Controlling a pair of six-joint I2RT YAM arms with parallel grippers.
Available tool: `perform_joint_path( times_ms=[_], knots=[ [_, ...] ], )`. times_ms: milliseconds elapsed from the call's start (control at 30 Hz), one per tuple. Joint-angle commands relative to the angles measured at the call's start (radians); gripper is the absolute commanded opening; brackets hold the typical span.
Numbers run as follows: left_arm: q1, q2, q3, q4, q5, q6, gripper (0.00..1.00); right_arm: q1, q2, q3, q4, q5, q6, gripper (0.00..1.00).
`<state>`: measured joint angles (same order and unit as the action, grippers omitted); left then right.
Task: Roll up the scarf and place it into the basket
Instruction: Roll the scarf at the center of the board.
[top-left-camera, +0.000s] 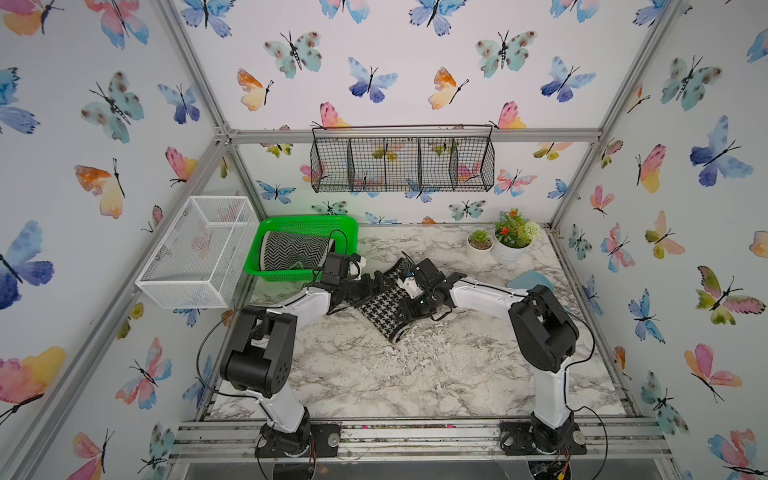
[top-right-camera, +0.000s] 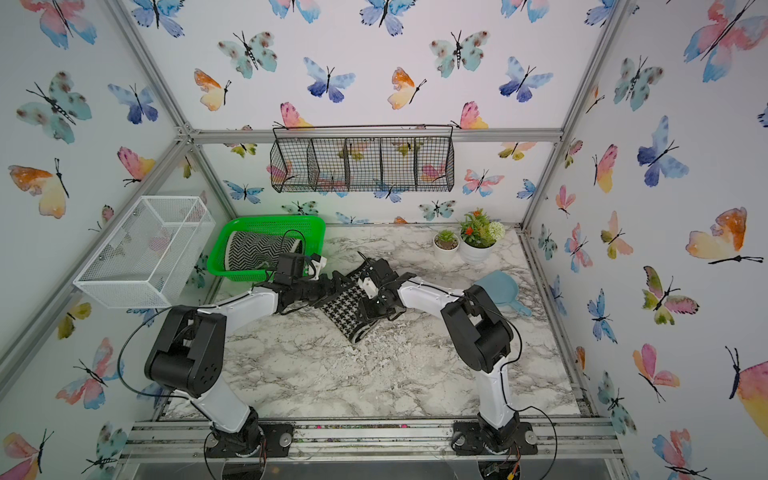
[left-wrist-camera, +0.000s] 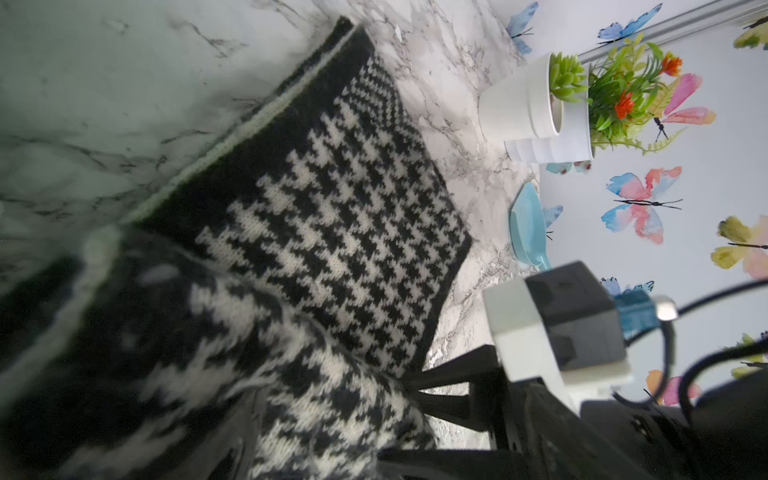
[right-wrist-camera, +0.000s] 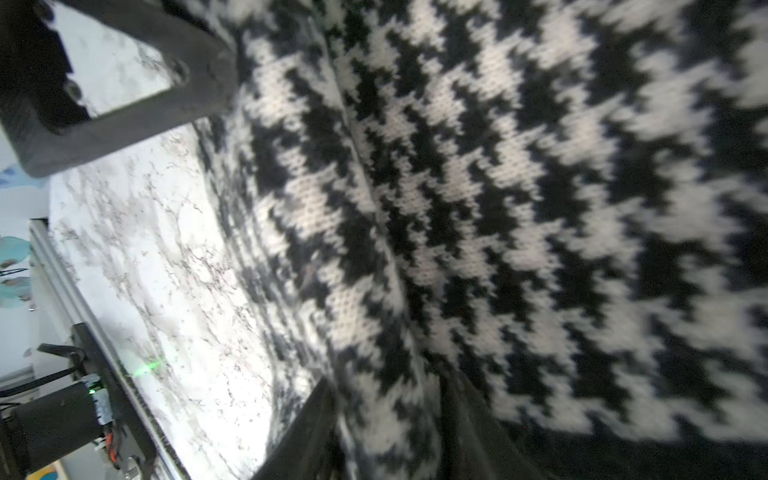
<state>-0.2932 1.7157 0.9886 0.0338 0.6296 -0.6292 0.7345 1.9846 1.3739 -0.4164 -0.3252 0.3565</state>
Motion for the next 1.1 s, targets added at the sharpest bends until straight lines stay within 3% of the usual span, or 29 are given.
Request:
perform_joint_path(
  times_ms=[0,167,300,500,733,1067],
  knots=[
    [0.012,0.061,0.022,0.043,0.003,-0.015,0.99,-0.006,-0.057,-0.029,-0.111,0.207,0.016,0.46],
    [0.012,0.118,0.048,0.039,0.003,-0.019,0.99,0.042,-0.163,-0.077,-0.13,0.424,0.05,0.48],
    [0.012,0.137,0.053,0.04,0.017,-0.02,1.0,0.187,-0.244,-0.076,-0.06,0.551,0.029,0.62],
    [0.012,0.151,0.071,0.015,0.036,-0.001,0.99,0.36,-0.09,0.098,-0.156,0.73,-0.021,0.81],
    [0.018,0.143,0.064,0.004,0.047,0.004,1.0,0.397,0.058,0.173,-0.216,0.882,-0.062,0.86],
    [0.019,0.135,0.071,0.013,0.086,-0.02,1.0,0.397,0.137,0.117,-0.2,0.932,-0.085,0.85]
  ],
)
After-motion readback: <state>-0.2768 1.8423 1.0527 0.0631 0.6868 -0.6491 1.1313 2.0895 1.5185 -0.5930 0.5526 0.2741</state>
